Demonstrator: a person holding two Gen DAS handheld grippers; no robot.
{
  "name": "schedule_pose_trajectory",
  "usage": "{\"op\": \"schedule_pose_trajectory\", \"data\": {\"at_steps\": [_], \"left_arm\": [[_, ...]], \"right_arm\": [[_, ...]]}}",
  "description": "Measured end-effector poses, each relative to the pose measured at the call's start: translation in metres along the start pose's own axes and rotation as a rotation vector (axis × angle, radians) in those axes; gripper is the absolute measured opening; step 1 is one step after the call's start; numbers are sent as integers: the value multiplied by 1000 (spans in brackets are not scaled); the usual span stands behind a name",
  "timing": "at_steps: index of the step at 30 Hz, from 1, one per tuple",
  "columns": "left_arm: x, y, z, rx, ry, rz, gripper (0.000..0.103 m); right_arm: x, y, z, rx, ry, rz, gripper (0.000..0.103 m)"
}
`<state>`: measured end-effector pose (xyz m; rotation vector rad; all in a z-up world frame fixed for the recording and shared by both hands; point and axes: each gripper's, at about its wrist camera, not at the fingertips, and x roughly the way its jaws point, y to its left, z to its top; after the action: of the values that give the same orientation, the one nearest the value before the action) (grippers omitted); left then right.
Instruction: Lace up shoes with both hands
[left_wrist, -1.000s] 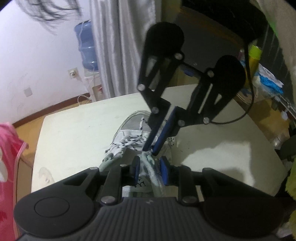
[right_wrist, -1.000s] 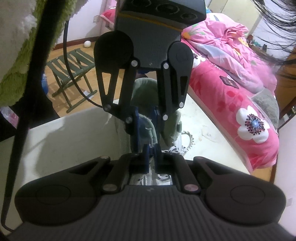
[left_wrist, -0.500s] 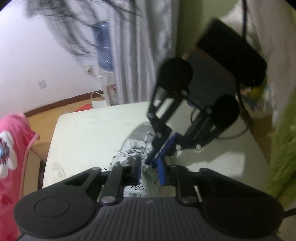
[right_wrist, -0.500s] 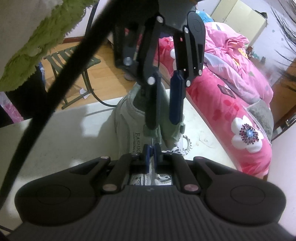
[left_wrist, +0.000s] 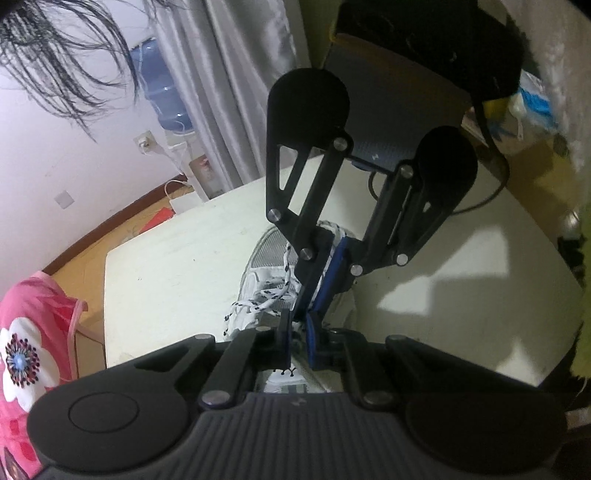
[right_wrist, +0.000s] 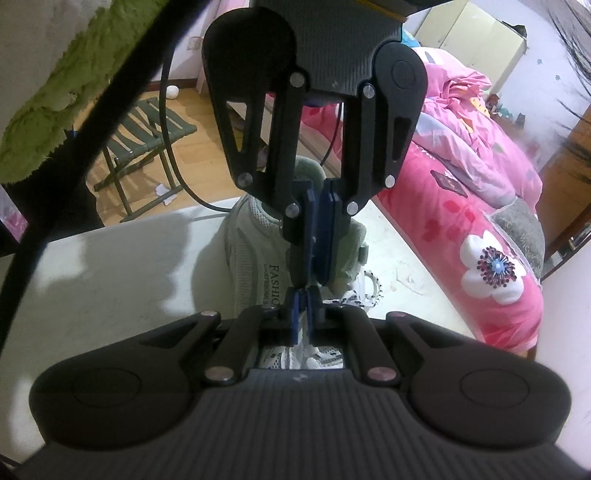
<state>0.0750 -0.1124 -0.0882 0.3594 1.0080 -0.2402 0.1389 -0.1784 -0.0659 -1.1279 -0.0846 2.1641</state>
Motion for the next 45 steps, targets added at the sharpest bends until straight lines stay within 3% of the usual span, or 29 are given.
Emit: {"op": "schedule_pose_trajectory", "data": {"at_steps": [11, 29, 37, 45], "left_arm": [[-11, -14, -5, 66, 49, -41, 6], [-19, 2, -6, 37, 53, -144, 0], [-28, 19, -6, -49, 72, -153, 0], [-16, 10, -8, 24, 92, -148, 7]], "right_arm": [[1, 1, -2, 28, -8, -7, 3], [1, -3, -4, 91, -14, -8, 6], [9, -2, -6, 68, 9, -8, 7], [5, 2, -7, 48, -9, -28, 5]]}}
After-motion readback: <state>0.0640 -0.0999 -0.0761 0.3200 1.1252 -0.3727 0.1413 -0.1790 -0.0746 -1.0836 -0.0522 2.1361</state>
